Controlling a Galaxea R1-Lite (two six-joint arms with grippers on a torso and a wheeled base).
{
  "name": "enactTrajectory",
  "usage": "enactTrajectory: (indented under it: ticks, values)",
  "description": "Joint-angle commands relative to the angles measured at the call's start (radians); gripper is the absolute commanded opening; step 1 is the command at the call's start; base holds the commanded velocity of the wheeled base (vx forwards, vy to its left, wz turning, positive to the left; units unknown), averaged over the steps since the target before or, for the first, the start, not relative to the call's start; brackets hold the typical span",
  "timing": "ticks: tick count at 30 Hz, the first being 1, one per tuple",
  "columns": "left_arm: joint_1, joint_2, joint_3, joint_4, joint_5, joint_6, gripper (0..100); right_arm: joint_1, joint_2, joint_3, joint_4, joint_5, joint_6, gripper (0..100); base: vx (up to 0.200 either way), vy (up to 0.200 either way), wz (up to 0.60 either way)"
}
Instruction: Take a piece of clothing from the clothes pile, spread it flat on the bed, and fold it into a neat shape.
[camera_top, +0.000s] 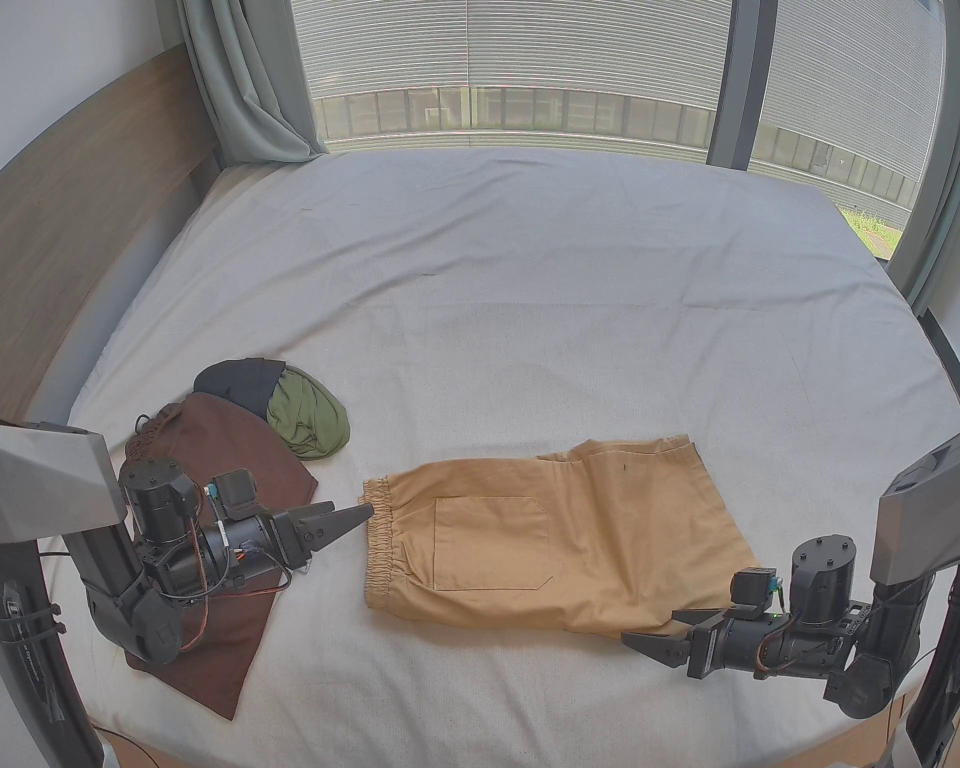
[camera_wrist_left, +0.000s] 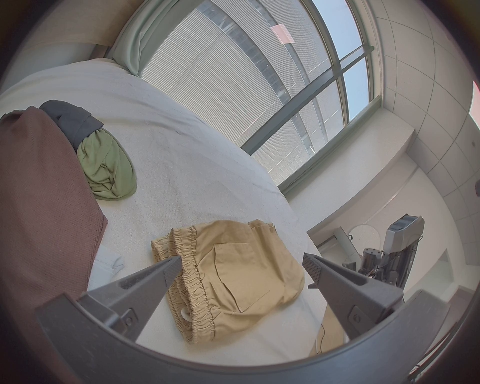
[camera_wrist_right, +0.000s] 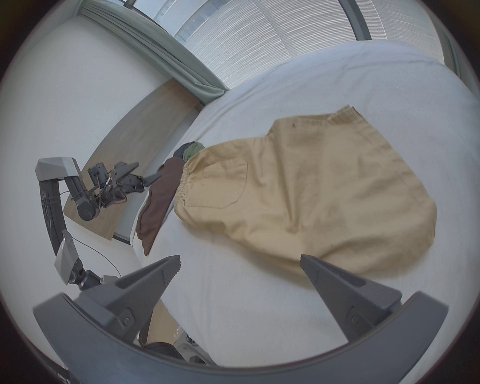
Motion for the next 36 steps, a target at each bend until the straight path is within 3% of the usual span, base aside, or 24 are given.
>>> enactTrajectory:
  ticks: [1,10,36]
  values:
    - [0.001,0.001,0.012,0.001,-0.001,0.029,100,0.001,-0.028,-0.029,-0.001,0.0,0.004,100,0.0,0.0,0.0]
    - [0.007,0.024,0.032,0.001,-0.047,0.038,100,-0.008,-0.035,-0.076,-0.001,-0.002,0.007,100,0.0,0.0,0.0]
    - [0.01,0.239,-0.038,0.001,-0.045,0.032,100,0.001,0.002,-0.099,-0.001,-0.003,0.007,100,0.0,0.0,0.0]
